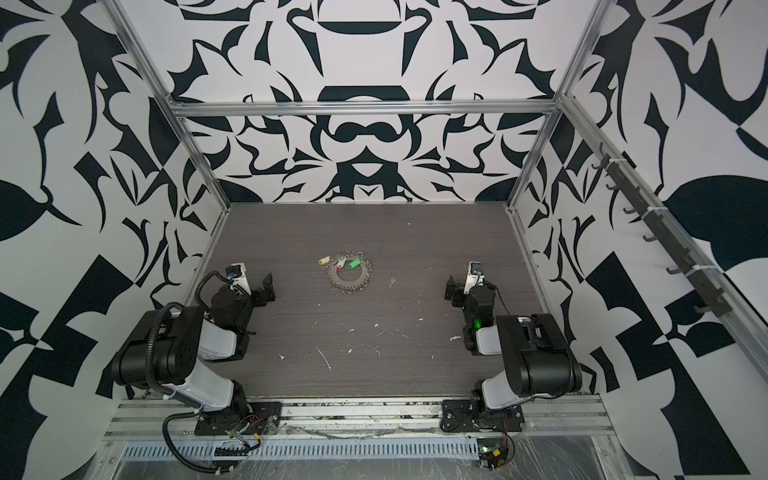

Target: Remove the keys from the keyring

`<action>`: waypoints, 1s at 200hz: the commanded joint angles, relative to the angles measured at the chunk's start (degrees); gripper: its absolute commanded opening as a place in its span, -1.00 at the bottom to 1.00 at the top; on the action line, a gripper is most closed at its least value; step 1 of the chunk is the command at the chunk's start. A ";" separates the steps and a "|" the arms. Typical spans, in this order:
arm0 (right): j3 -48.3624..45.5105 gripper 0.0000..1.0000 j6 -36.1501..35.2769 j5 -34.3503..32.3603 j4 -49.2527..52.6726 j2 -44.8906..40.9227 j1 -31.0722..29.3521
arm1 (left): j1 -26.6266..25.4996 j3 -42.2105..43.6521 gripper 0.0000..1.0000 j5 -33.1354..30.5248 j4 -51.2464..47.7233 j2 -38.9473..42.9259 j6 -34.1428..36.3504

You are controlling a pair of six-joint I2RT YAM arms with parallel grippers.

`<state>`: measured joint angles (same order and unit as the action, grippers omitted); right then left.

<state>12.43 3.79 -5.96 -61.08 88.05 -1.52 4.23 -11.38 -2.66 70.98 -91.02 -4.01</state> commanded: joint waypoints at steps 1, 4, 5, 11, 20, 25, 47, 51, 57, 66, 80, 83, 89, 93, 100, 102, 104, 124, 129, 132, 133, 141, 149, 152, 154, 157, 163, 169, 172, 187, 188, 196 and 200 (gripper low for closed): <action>3.35 0.99 -0.63 1.10 0.40 0.53 0.12 | 0.33 -4.00 0.99 -1.05 -6.12 1.32 -0.70; 4.11 1.00 -0.60 1.35 2.77 0.16 0.11 | 0.27 -4.94 0.99 -1.62 -7.96 1.49 -0.84; 4.50 1.00 -0.66 1.46 3.49 0.09 0.16 | 0.31 -5.17 0.99 -1.81 -8.49 1.61 -0.92; 6.36 1.00 -1.09 2.10 6.81 0.25 0.12 | 0.37 -6.62 0.99 -2.66 -11.84 1.88 -1.44; 7.89 1.00 -1.79 3.64 9.00 1.00 0.09 | 0.37 -8.74 0.99 -3.45 -15.74 1.70 -1.70; 8.00 1.00 -1.98 4.21 8.73 1.15 0.10 | 0.36 -9.67 0.99 -3.56 -17.14 1.62 -1.68; 7.96 1.00 -1.95 4.53 9.15 0.94 0.07 | 0.32 -9.89 0.99 -2.71 -17.25 1.45 -1.60; 7.97 1.00 -1.95 4.52 9.01 0.98 0.05 | 0.39 -9.94 0.99 -2.71 -17.41 1.51 -1.57; 7.97 0.99 -2.02 4.55 9.01 1.02 0.03 | 0.34 -9.97 0.99 -2.71 -17.58 1.50 -1.61; 7.96 0.99 -1.93 4.40 9.04 0.99 0.08 | 0.30 -9.91 0.99 -2.92 -17.54 1.61 -1.76; 7.83 1.00 -1.91 4.37 8.79 0.92 0.04 | 0.34 -9.82 0.99 -2.97 -17.39 1.55 -1.95; 7.79 1.00 -1.94 4.37 8.79 0.85 0.07 | 0.35 -9.87 0.99 -3.15 -17.51 1.55 -1.93; 7.71 1.00 -1.91 4.42 8.74 0.81 0.07 | 0.34 -10.06 0.99 -3.32 -17.68 1.48 -1.97; 7.70 0.99 -1.86 4.46 8.53 0.81 0.09 | 0.34 -10.05 0.99 -3.25 -17.71 1.56 -1.99; 7.52 1.00 -1.91 4.54 8.35 0.80 0.06 | 0.30 -10.03 0.99 -3.23 -17.80 1.62 -2.05; 7.46 1.00 -1.89 4.48 8.41 0.85 0.08 | 0.33 -10.01 0.99 -3.23 -17.70 1.59 -2.05; 7.53 1.00 -1.93 4.47 8.43 0.82 0.06 | 0.34 -10.03 0.99 -3.25 -17.69 1.60 -2.05; 7.53 1.00 -1.91 4.48 8.43 0.81 0.05 | 0.34 -10.02 0.99 -3.23 -17.71 1.59 -2.05; 7.52 1.00 -1.88 4.54 8.42 0.81 0.06 | 0.34 -9.98 0.99 -3.24 -17.67 1.57 -2.05; 7.56 1.00 -1.97 4.47 8.43 0.85 0.03 | 0.34 -9.98 0.99 -3.29 -17.68 1.59 -2.05; 7.54 1.00 -1.91 4.51 8.39 0.83 0.03 | 0.34 -9.98 0.99 -3.30 -17.70 1.61 -2.05; 7.52 1.00 -1.90 4.49 8.35 0.81 0.11 | 0.34 -10.06 0.99 -3.19 -17.76 1.55 -1.99; 7.51 1.00 -1.94 4.54 8.35 0.81 0.08 | 0.34 -10.21 0.99 -3.09 -17.89 1.48 -1.97; 7.52 0.99 -1.88 4.53 8.37 0.87 0.03 | 0.33 -10.13 0.99 -3.14 -17.89 1.55 -1.97; 7.48 0.99 -1.91 4.48 8.42 0.82 0.09 | 0.29 -10.08 0.99 -3.06 -17.83 1.55 -1.97; 7.50 1.00 -1.88 4.50 8.35 0.82 0.08 | 0.34 -10.08 0.99 -3.06 -17.84 1.57 -1.97; 7.48 1.00 -1.88 4.50 8.35 0.82 0.10 | 0.26 -10.07 0.99 -3.05 -17.89 1.56 -1.96; 7.50 1.00 -1.94 4.50 8.39 0.82 0.03 | 0.34 -10.07 0.99 -3.09 -17.82 1.55 -1.97; 7.46 1.00 -1.89 4.53 8.37 0.87 0.03 | 0.34 -10.06 0.99 -3.05 -17.83 1.58 -1.97; 7.46 1.00 -1.93 4.54 8.35 0.83 0.04 | 0.31 -10.07 0.99 -3.06 -17.88 1.51 -1.97; 7.49 1.00 -1.94 4.54 8.39 0.82 0.03 | 0.32 -10.07 0.99 -3.06 -17.89 1.53 -1.97; 7.51 1.00 -1.86 4.55 8.35 0.81 0.08 | 0.34 -10.16 0.99 -3.06 -17.88 1.49 -1.93; 7.46 1.00 -1.92 4.54 8.35 0.83 0.05 | 0.34 -10.16 0.99 -3.05 -17.86 1.47 -1.89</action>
<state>19.62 2.52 -1.69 -51.62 89.69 -1.48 4.27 -21.12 -5.19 53.17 -90.26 -5.10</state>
